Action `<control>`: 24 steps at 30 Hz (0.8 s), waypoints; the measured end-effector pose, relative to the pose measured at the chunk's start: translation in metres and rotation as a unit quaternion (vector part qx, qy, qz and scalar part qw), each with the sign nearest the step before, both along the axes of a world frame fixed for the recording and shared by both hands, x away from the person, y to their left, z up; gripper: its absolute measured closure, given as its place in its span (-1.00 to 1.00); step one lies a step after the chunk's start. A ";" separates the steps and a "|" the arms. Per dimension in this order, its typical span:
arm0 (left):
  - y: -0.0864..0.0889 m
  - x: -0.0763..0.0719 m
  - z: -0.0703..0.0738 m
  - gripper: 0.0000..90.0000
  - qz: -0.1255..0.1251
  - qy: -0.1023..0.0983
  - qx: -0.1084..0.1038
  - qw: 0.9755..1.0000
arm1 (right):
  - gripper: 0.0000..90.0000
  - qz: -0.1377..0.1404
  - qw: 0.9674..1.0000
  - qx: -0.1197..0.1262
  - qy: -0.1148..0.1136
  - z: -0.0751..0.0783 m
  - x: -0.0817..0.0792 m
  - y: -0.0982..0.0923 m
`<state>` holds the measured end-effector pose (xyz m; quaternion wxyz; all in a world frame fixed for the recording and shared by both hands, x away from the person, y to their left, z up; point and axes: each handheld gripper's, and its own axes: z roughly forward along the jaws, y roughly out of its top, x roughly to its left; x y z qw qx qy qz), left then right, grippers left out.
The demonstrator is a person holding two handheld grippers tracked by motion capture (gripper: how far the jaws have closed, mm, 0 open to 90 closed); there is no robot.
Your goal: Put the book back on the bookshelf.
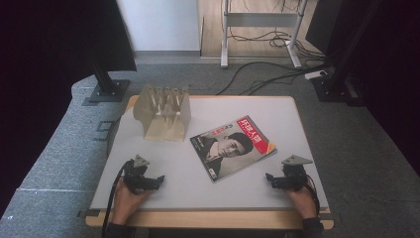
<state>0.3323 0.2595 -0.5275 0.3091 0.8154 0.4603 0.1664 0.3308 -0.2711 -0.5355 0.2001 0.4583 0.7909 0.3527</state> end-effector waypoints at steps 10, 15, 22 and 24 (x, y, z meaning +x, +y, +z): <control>0.000 0.000 0.000 -1.00 -0.001 0.000 0.000 1.000 | -0.77 0.000 1.000 0.000 0.000 0.000 0.000 0.000; -0.001 0.001 0.000 -1.00 -0.004 -0.001 0.001 1.000 | -0.76 0.000 1.000 0.000 0.000 0.000 0.000 0.000; -0.019 0.010 0.009 -1.00 -0.057 0.009 -0.004 0.998 | -0.72 0.002 1.000 -0.001 -0.002 0.001 -0.001 0.000; -0.026 0.013 0.014 -1.00 -0.072 0.009 -0.001 0.997 | -0.72 0.001 1.000 0.001 -0.001 0.001 -0.001 0.000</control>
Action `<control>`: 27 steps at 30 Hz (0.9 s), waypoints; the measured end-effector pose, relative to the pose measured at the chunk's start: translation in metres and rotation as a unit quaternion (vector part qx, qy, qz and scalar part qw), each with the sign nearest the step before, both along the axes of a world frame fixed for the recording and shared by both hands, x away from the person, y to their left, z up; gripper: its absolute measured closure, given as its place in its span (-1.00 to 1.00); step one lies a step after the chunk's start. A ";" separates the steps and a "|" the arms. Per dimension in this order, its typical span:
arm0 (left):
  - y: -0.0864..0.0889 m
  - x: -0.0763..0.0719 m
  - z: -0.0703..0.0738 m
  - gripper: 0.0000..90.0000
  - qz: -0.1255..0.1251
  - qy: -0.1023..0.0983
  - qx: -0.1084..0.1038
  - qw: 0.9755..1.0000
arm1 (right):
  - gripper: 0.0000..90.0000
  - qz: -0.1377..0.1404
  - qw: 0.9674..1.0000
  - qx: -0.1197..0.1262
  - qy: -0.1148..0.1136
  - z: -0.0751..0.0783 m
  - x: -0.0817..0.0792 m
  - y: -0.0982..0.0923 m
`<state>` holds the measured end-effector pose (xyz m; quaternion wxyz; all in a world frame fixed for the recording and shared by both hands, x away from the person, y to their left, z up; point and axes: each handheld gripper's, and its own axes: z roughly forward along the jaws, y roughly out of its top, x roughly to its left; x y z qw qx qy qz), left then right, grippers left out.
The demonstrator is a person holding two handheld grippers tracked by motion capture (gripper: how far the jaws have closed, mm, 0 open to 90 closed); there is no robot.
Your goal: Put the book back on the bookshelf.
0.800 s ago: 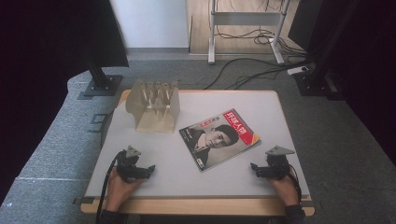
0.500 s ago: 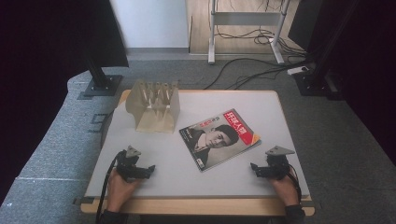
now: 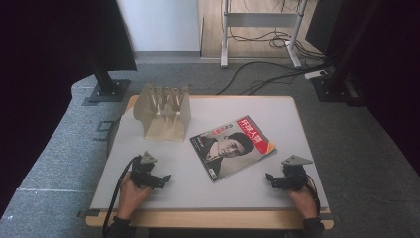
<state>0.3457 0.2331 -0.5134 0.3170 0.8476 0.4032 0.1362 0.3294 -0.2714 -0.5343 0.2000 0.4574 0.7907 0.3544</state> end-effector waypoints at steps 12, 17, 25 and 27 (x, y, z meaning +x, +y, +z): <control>-0.021 0.015 0.017 -1.00 -0.029 -0.009 -0.027 0.999 | -0.76 0.010 1.000 0.000 -0.004 0.005 0.000 -0.002; -0.032 0.021 0.022 -1.00 -0.044 -0.015 -0.007 0.999 | -0.81 0.012 1.000 -0.001 -0.004 0.007 0.001 0.000; -0.045 0.033 0.029 -1.00 -0.062 -0.016 -0.018 0.998 | -0.95 0.011 1.000 -0.005 -0.006 0.010 0.005 0.003; -0.054 0.038 0.032 -1.00 -0.073 -0.019 -0.014 0.997 | -0.96 0.015 1.000 -0.006 -0.009 0.012 0.006 0.005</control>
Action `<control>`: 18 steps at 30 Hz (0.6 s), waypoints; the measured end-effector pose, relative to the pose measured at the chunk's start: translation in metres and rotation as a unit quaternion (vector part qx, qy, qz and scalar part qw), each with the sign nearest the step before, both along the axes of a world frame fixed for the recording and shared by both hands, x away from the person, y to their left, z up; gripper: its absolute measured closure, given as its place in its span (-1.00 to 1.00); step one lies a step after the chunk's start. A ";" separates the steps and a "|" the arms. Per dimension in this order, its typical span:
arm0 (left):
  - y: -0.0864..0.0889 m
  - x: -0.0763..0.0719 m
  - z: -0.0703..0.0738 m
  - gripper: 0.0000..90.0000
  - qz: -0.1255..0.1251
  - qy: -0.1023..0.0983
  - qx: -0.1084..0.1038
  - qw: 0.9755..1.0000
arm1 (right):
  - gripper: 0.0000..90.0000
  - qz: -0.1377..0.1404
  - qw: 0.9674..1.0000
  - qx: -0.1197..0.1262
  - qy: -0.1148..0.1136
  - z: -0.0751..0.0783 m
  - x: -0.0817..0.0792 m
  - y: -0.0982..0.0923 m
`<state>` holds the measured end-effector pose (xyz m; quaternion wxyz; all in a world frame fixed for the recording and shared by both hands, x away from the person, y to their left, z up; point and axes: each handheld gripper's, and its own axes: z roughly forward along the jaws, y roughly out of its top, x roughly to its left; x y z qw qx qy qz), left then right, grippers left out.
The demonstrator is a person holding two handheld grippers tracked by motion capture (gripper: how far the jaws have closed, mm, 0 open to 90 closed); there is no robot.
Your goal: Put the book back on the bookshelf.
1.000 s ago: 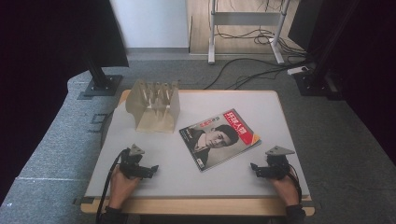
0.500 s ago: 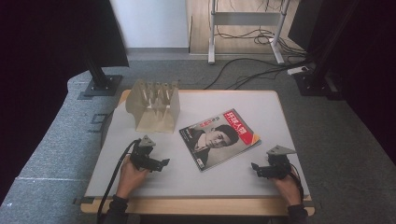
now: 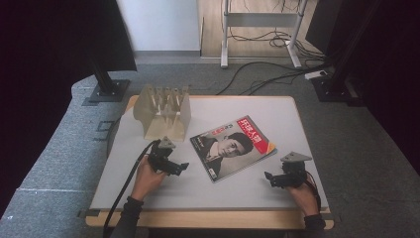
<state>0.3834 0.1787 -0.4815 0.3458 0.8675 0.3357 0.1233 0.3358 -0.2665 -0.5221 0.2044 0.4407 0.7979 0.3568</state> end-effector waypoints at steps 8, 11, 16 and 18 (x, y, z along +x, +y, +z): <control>-0.021 0.011 0.006 -1.00 -0.024 -0.010 0.003 1.000 | -0.91 0.004 1.000 -0.009 -0.005 0.005 0.004 0.005; -0.030 0.019 0.006 -1.00 -0.029 -0.007 0.000 1.000 | -0.91 0.007 1.000 -0.009 -0.007 0.008 0.007 0.007; -0.040 0.026 0.007 -1.00 -0.036 -0.007 0.003 0.999 | -0.92 0.011 1.000 -0.012 -0.008 0.010 0.011 0.010; -0.042 0.027 0.008 -1.00 -0.037 -0.008 0.005 0.999 | -0.92 0.012 1.000 -0.012 -0.008 0.010 0.011 0.011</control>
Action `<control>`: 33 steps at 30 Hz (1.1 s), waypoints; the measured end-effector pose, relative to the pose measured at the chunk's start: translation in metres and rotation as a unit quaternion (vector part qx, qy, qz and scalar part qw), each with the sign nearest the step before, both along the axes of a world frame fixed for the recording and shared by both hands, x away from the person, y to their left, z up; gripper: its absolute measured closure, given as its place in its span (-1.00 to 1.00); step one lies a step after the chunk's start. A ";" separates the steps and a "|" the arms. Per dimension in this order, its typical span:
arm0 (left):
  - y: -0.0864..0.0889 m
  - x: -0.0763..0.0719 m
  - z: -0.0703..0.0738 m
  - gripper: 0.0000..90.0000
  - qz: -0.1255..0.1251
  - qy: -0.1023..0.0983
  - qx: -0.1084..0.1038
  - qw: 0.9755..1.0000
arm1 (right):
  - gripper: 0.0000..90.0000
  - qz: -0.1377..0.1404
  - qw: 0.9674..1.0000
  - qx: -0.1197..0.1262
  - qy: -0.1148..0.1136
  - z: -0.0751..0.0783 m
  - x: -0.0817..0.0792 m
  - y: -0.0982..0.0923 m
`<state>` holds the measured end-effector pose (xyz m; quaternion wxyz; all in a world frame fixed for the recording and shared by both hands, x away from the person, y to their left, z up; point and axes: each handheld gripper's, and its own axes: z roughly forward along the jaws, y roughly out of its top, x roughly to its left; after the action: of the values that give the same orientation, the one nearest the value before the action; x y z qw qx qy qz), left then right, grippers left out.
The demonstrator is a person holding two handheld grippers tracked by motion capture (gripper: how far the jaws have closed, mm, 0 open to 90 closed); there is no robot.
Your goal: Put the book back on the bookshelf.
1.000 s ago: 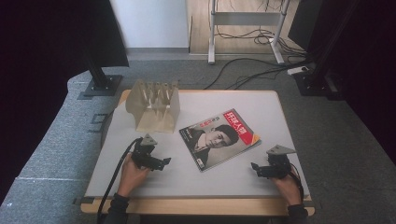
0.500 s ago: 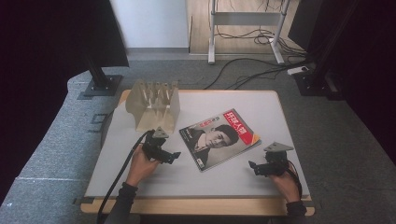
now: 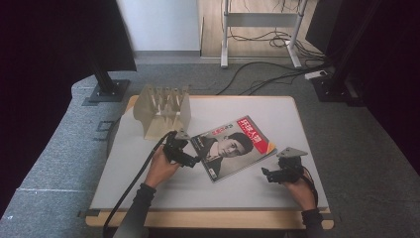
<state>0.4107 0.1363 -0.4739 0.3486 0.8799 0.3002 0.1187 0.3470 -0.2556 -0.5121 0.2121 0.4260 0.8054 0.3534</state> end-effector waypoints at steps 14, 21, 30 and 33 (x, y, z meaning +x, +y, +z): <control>-0.028 0.020 0.003 -1.00 -0.021 -0.012 0.014 1.000 | -0.92 0.005 1.000 -0.001 -0.008 0.009 0.019 0.008; -0.039 0.033 -0.006 -1.00 -0.026 -0.008 0.017 0.999 | -0.92 0.011 1.000 -0.005 -0.008 0.013 0.030 0.012; -0.044 0.049 -0.015 -1.00 -0.021 -0.008 0.022 1.000 | -0.90 0.018 1.000 -0.010 -0.011 0.016 0.048 0.017; -0.046 0.056 -0.019 -1.00 -0.019 -0.004 0.028 0.999 | -0.89 0.018 1.000 -0.009 -0.011 0.016 0.052 0.018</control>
<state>0.4665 0.0903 -0.4932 0.3275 0.8944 0.2781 0.1240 0.3992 -0.2377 -0.4960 0.2181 0.4061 0.8136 0.3544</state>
